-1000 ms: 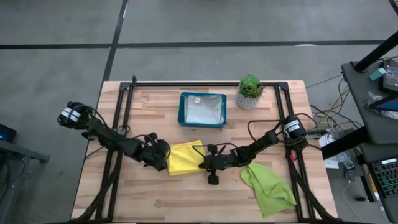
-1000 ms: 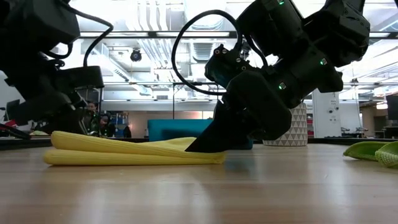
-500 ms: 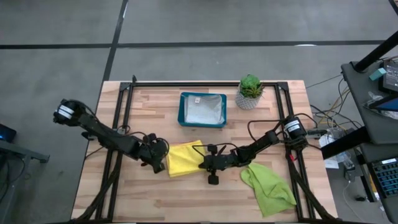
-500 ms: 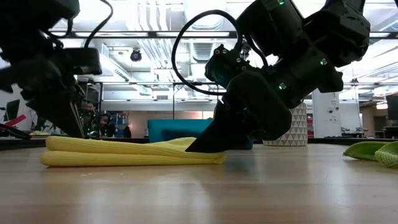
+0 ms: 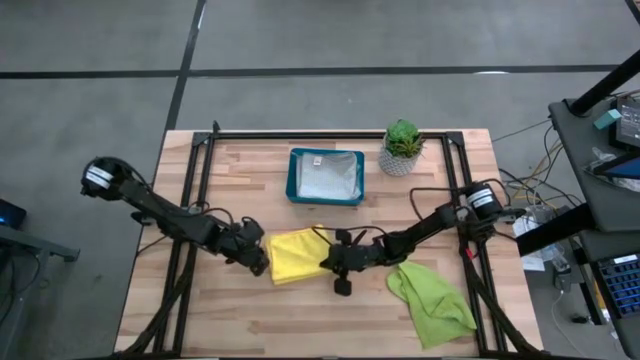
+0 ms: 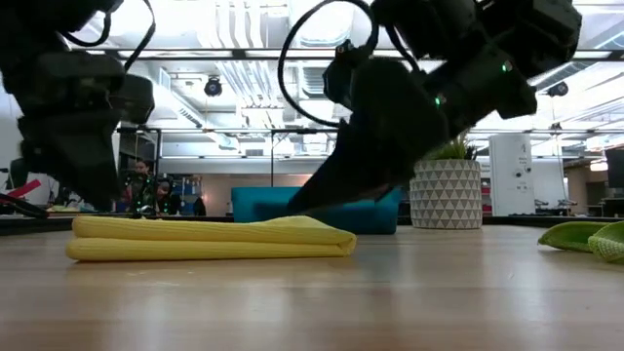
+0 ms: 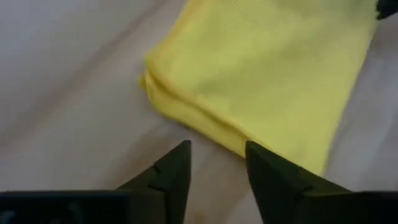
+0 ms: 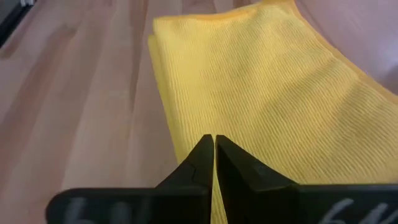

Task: Fold microfiber towels
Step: Put the folded yellow microfiber cloth into the bin

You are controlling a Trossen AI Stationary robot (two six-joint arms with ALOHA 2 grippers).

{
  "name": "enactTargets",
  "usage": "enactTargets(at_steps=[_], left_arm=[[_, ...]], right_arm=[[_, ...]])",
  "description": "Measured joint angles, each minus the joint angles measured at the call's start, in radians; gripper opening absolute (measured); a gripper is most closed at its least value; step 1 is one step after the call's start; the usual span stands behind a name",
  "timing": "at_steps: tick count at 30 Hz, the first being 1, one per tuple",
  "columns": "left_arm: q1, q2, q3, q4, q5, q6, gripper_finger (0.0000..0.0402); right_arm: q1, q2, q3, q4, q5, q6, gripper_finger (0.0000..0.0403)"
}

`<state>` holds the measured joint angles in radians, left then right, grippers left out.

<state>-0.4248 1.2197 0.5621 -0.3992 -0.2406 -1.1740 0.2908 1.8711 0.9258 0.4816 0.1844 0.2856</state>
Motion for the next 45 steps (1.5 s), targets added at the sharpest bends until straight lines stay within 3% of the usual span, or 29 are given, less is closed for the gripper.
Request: enactTargets(at_steps=[8, 12, 15, 24, 32, 37, 45], left_arm=[[0.0, 0.001, 0.0, 0.024, 0.032, -0.337, 0.025], [-0.002, 0.034, -0.001, 0.067, 0.035, -0.388, 0.0291], [-0.002, 0.076, -0.001, 0.139, 0.042, -0.391, 0.03], [0.0, 0.203, 0.001, 0.228, 0.03, -0.388, 0.0302], [-0.002, 0.217, 0.001, 0.28, -0.01, -0.361, 0.0295], [-0.001, 0.229, -0.001, 0.324, -0.036, -0.312, 0.0259], [0.0, 0.281, 0.0, 0.348, -0.062, -0.302, 0.0167]], right_arm=[[-0.032, -0.096, 0.001, -0.131, 0.0, 0.248, 0.007], [-0.047, -0.145, 0.001, -0.272, -0.002, 0.457, 0.0125], [-0.05, -0.163, 0.002, -0.35, 0.002, 0.538, 0.0165], [-0.063, -0.125, 0.001, -0.339, 0.016, 0.553, 0.0239], [-0.083, -0.06, 0.001, -0.208, 0.018, 0.541, 0.0239], [-0.089, -0.031, 0.002, -0.155, 0.008, 0.541, 0.0223], [-0.093, -0.01, 0.002, -0.094, -0.011, 0.542, 0.021]])
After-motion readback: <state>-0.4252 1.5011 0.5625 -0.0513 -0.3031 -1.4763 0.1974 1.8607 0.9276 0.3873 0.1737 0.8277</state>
